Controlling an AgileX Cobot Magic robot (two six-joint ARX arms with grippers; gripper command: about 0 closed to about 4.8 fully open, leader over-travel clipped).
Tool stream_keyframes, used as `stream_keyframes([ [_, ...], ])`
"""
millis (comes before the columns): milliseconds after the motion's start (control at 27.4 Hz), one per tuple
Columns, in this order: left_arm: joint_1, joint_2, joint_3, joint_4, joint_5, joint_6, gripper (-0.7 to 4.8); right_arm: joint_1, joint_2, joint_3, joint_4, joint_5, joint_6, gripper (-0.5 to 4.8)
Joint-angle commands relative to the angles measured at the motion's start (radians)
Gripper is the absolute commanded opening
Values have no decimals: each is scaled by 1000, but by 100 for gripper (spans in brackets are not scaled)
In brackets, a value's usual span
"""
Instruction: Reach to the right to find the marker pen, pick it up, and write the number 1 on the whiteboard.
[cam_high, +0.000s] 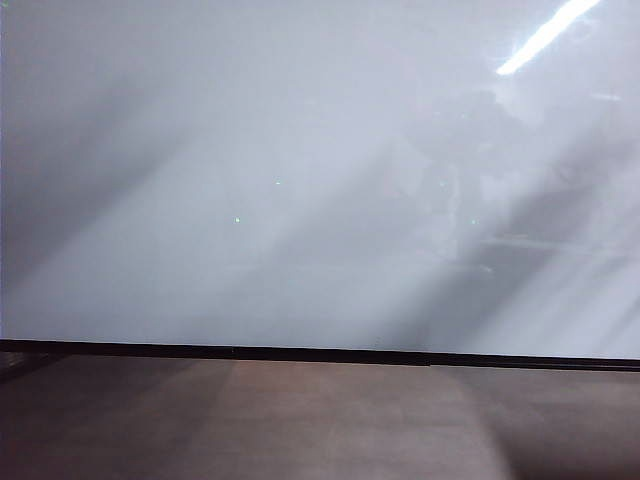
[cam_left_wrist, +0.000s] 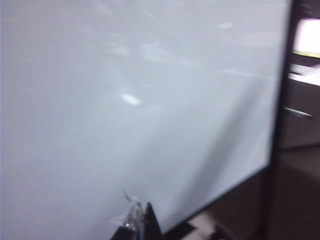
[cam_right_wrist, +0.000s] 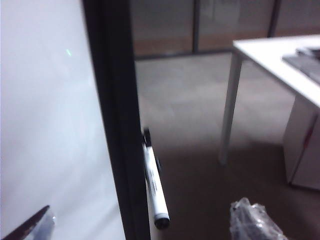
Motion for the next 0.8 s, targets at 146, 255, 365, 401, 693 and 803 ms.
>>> stream_keyframes([
  [146,-2,151,2,143,143,5,-5,2,275,7,285,-31,-143,479],
  [255,-2,172,2,154,141,6,-5,-4,386,11,462,-71,-145,479],
  [365,-2,179,2,159,141,6,-5,-6,489,68,502,-94,-137,479],
  [401,-2,179,2,160,141,6,-5,-6,515,91,518,-94,-137,479],
  [693,-2,189,2,159,141,7,-5,-7,648,275,504,-178,-88,479],
  [803,-2,206,2,161,141,6,-5,-18,648,277,458,-179,-89,479],
])
